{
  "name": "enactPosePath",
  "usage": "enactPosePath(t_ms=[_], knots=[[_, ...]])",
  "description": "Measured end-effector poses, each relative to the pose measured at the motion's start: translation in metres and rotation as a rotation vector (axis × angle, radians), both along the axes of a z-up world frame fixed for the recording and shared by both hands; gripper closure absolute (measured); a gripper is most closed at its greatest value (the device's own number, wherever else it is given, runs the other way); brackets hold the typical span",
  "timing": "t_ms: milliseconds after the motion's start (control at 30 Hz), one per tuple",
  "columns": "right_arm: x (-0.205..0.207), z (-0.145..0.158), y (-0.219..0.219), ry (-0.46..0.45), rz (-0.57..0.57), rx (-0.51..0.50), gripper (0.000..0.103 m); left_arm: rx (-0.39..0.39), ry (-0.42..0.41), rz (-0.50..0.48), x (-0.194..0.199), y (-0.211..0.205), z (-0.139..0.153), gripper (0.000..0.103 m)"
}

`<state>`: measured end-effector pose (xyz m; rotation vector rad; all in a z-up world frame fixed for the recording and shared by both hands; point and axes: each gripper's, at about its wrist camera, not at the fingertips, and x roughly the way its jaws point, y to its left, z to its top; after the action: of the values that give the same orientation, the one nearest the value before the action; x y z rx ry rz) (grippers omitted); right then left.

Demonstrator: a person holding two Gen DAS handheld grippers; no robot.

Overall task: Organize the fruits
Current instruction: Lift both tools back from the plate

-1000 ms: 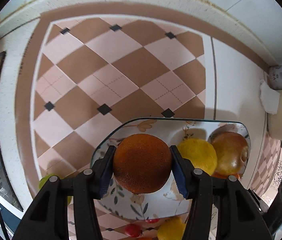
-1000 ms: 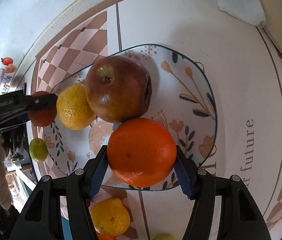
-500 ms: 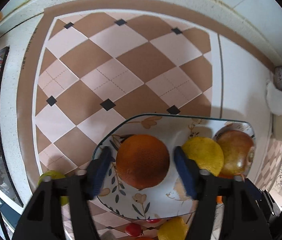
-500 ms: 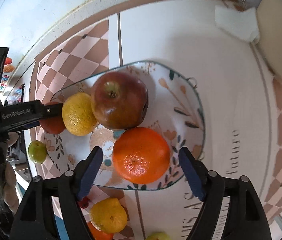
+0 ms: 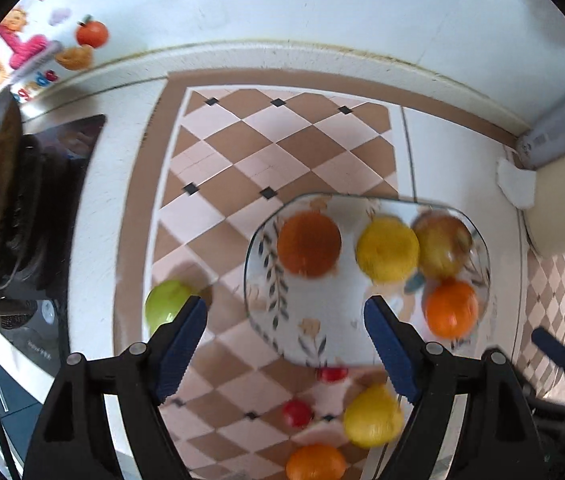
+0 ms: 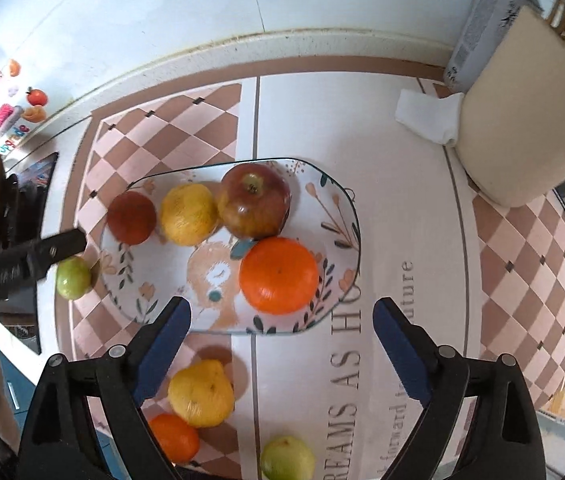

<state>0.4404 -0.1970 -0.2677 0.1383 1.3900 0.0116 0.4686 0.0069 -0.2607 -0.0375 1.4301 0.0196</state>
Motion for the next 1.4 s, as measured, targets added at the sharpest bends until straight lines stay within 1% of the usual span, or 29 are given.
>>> enactPosePath(t_ms=[167,367,500,700,833,1033,1167,1400], knots=[[-0.031,0.023,-0.002,-0.034,-0.015,-0.010,0.008,0.049,-0.094,-0.027,-0.042,-0.002,0.037,0.023],[-0.067,0.056,-0.005,-0.081,-0.028,0.002,0.008,0.024,-0.142,-0.042,-0.078,-0.001,0.068,0.023],[-0.088,0.079,-0.002,-0.120,-0.022,0.010,0.008,0.011,-0.181,-0.054,-0.103,-0.004,0.094,0.023],[-0.114,0.112,0.006,-0.167,-0.002,0.028,0.008,-0.001,-0.220,-0.058,-0.132,-0.003,0.123,0.023],[-0.132,0.136,0.008,-0.204,0.005,0.025,0.008,-0.009,-0.239,-0.055,-0.147,-0.001,0.137,0.023],[-0.150,0.160,0.010,-0.237,0.011,-0.009,0.008,0.005,-0.276,-0.062,-0.166,-0.005,0.152,0.023],[-0.158,0.169,0.010,-0.243,0.018,-0.004,0.008,-0.006,-0.282,-0.054,-0.172,-0.004,0.157,0.023],[-0.165,0.171,0.013,-0.250,0.023,0.023,0.008,-0.006,-0.286,-0.052,-0.177,-0.008,0.158,0.023]])
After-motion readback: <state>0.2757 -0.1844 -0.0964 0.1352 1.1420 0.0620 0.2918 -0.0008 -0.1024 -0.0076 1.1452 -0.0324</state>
